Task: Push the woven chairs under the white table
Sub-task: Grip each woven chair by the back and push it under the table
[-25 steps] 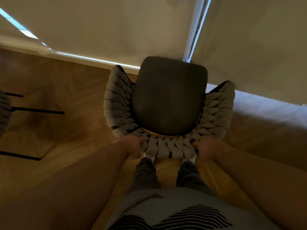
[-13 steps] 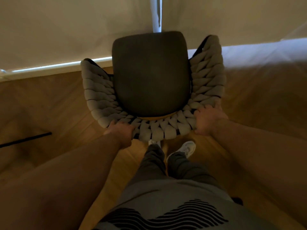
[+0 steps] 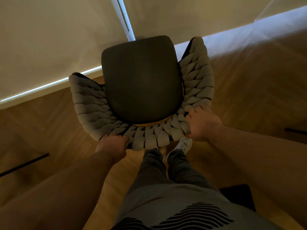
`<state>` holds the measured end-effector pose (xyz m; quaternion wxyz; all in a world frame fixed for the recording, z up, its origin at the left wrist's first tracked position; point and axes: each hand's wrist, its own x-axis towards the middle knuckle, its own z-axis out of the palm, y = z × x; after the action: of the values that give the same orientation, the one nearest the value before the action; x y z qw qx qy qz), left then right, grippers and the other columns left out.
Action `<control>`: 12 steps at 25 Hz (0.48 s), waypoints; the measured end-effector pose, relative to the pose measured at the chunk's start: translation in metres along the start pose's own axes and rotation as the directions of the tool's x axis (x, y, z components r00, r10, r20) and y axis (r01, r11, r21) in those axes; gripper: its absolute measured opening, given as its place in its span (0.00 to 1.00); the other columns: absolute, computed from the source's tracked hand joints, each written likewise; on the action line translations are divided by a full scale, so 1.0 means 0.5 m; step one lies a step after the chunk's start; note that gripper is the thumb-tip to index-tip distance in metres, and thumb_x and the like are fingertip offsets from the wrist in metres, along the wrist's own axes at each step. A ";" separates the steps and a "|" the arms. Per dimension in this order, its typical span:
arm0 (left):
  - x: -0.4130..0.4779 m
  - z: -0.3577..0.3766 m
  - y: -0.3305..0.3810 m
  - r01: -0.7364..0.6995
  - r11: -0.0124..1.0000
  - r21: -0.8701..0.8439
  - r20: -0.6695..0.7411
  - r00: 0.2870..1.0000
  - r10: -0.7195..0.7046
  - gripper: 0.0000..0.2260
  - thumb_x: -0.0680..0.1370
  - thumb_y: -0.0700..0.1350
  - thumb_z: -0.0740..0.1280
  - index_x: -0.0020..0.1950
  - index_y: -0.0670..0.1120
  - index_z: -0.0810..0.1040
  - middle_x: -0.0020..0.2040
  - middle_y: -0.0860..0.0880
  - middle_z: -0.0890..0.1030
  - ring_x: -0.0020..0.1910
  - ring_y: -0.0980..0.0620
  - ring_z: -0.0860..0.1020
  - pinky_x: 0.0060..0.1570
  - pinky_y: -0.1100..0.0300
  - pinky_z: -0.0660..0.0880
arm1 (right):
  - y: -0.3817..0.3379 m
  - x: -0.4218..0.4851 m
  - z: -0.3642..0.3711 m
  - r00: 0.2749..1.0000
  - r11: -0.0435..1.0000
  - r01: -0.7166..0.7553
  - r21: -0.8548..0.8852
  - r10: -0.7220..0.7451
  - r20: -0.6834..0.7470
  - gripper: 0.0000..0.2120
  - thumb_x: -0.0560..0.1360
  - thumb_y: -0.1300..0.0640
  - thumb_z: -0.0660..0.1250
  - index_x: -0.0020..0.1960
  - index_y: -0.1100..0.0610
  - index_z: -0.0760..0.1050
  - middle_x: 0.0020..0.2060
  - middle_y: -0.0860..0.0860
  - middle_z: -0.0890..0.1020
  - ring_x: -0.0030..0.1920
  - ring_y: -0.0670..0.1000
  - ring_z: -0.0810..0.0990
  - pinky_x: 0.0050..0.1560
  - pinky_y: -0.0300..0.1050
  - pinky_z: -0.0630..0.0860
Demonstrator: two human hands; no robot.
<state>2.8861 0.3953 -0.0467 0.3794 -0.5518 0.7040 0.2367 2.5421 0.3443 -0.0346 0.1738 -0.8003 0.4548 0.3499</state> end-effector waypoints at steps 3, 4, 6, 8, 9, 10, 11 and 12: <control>0.009 -0.011 0.042 -0.002 1.000 -0.003 -0.012 1.000 0.002 0.18 0.76 0.51 0.68 0.66 0.59 0.73 0.57 0.53 0.79 0.58 0.49 0.75 0.57 0.49 0.74 | 0.035 -0.027 0.027 1.000 0.999 -0.022 0.045 0.022 0.011 0.36 0.79 0.31 0.58 0.77 0.55 0.65 0.72 0.58 0.69 0.72 0.60 0.67 0.78 0.60 0.58; 0.013 -0.018 0.058 -0.015 1.000 0.012 -0.015 1.000 0.015 0.18 0.76 0.51 0.68 0.66 0.59 0.73 0.56 0.53 0.79 0.56 0.50 0.76 0.56 0.51 0.74 | 0.047 -0.038 0.036 0.999 0.998 -0.033 0.062 0.031 0.023 0.36 0.79 0.31 0.58 0.76 0.55 0.65 0.72 0.58 0.69 0.72 0.60 0.68 0.78 0.60 0.58; 0.018 -0.042 0.099 -0.056 0.996 0.070 -0.028 0.998 0.058 0.17 0.77 0.50 0.68 0.66 0.58 0.73 0.55 0.53 0.79 0.55 0.50 0.76 0.53 0.53 0.73 | 0.075 -0.068 0.062 0.998 0.994 -0.064 0.085 0.062 0.030 0.36 0.79 0.31 0.58 0.76 0.54 0.66 0.71 0.58 0.69 0.71 0.60 0.68 0.77 0.60 0.59; 0.028 -0.073 0.131 -0.091 0.987 0.133 -0.037 0.995 0.096 0.17 0.78 0.49 0.67 0.67 0.57 0.73 0.57 0.52 0.80 0.56 0.50 0.77 0.53 0.53 0.73 | 0.100 -0.094 0.086 0.995 0.989 -0.095 0.112 0.094 0.020 0.37 0.78 0.29 0.58 0.76 0.54 0.66 0.72 0.57 0.69 0.70 0.60 0.69 0.76 0.60 0.60; 0.037 -0.091 0.145 -0.109 0.982 0.157 -0.035 0.993 0.116 0.17 0.78 0.49 0.67 0.67 0.57 0.73 0.58 0.52 0.80 0.58 0.49 0.77 0.54 0.52 0.73 | 0.112 -0.108 0.098 0.993 0.985 -0.114 0.131 0.113 0.017 0.37 0.78 0.29 0.58 0.76 0.54 0.66 0.72 0.57 0.69 0.70 0.59 0.69 0.76 0.59 0.61; 0.045 -0.107 0.160 -0.128 0.975 0.181 -0.020 0.991 0.134 0.17 0.78 0.49 0.66 0.67 0.56 0.73 0.59 0.51 0.80 0.59 0.48 0.77 0.54 0.52 0.73 | 0.121 -0.122 0.110 0.991 0.980 -0.132 0.146 0.131 0.018 0.37 0.77 0.28 0.58 0.76 0.54 0.67 0.72 0.57 0.69 0.70 0.59 0.69 0.75 0.59 0.62; 0.052 -0.125 0.179 -0.147 0.967 0.209 -0.006 0.988 0.152 0.17 0.78 0.49 0.66 0.68 0.56 0.73 0.60 0.51 0.80 0.59 0.48 0.78 0.53 0.52 0.73 | 0.133 -0.136 0.123 0.988 0.975 -0.154 0.162 0.152 0.023 0.38 0.77 0.28 0.58 0.76 0.54 0.67 0.72 0.57 0.69 0.69 0.60 0.69 0.75 0.59 0.62; 0.059 -0.141 0.196 -0.163 0.957 0.241 0.003 0.986 0.167 0.18 0.78 0.48 0.66 0.68 0.56 0.73 0.60 0.51 0.80 0.59 0.47 0.78 0.53 0.52 0.74 | 0.144 -0.149 0.134 0.985 0.968 -0.175 0.179 0.172 0.033 0.38 0.77 0.28 0.58 0.75 0.54 0.67 0.71 0.57 0.69 0.69 0.60 0.69 0.74 0.59 0.63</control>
<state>2.7702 0.3516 -0.0362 0.4162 -0.4432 0.7743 0.1755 2.4284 0.3915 -0.0246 0.2184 -0.7353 0.5515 0.3278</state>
